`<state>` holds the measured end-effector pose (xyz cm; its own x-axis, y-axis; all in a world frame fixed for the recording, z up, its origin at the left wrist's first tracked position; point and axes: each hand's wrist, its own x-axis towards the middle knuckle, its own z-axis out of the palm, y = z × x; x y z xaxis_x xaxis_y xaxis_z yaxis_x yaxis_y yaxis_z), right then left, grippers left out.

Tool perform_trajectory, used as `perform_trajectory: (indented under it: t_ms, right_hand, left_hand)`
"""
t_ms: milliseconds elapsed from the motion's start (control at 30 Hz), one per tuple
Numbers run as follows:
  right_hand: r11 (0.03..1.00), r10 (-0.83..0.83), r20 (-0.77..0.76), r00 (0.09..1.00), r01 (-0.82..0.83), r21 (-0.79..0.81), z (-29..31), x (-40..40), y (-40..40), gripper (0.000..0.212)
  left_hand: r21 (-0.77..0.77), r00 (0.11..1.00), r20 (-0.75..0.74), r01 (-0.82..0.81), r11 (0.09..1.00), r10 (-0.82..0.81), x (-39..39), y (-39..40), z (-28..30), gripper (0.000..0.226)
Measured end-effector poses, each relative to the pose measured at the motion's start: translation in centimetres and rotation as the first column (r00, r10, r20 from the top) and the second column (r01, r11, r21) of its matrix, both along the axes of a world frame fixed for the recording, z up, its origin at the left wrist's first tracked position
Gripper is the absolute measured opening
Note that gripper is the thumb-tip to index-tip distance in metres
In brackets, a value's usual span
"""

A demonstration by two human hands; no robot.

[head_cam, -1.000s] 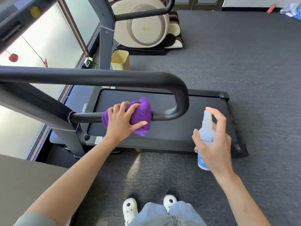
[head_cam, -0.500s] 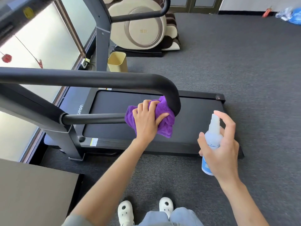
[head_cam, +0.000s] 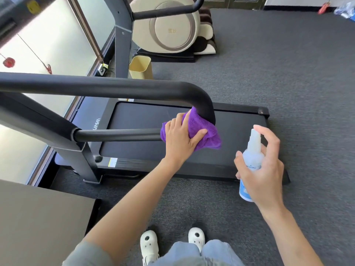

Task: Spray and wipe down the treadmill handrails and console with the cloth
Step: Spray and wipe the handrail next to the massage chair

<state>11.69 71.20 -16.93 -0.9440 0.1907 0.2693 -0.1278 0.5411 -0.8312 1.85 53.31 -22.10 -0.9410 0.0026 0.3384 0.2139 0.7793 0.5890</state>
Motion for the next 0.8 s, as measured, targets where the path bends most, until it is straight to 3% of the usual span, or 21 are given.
perform_trajectory:
  t_ms: [267,367,533,667,800]
  right_hand:
    - [0.999,0.038,0.029,0.999,-0.038,-0.011,-0.1,0.6,-1.7,0.057]
    - [0.997,0.071,0.035,0.997,-0.071,-0.005,-0.1,0.7,-2.6,0.060]
    - [0.994,0.108,0.078,0.991,-0.107,-0.022,-0.3,0.8,-5.0,0.068]
    - [0.986,0.168,0.083,0.982,-0.167,-0.018,0.2,0.8,-7.1,0.069]
    - [0.987,0.163,0.068,0.984,-0.164,-0.002,0.6,0.9,-8.1,0.068]
  left_hand:
    - [-0.423,0.993,-0.043,0.080,0.902,-0.108,-0.6,-5.4,-0.4,0.076]
    - [-0.438,0.998,-0.038,0.021,0.899,-0.042,-0.3,-8.8,-0.9,0.079]
    - [-0.415,0.970,-0.046,-0.236,0.879,0.239,1.9,-14.3,-2.4,0.074]
    - [-0.460,0.964,-0.043,-0.252,0.851,0.262,2.0,-17.2,-2.1,0.070]
    - [-0.411,0.938,0.124,-0.250,0.877,0.325,1.1,-19.9,-1.3,0.077]
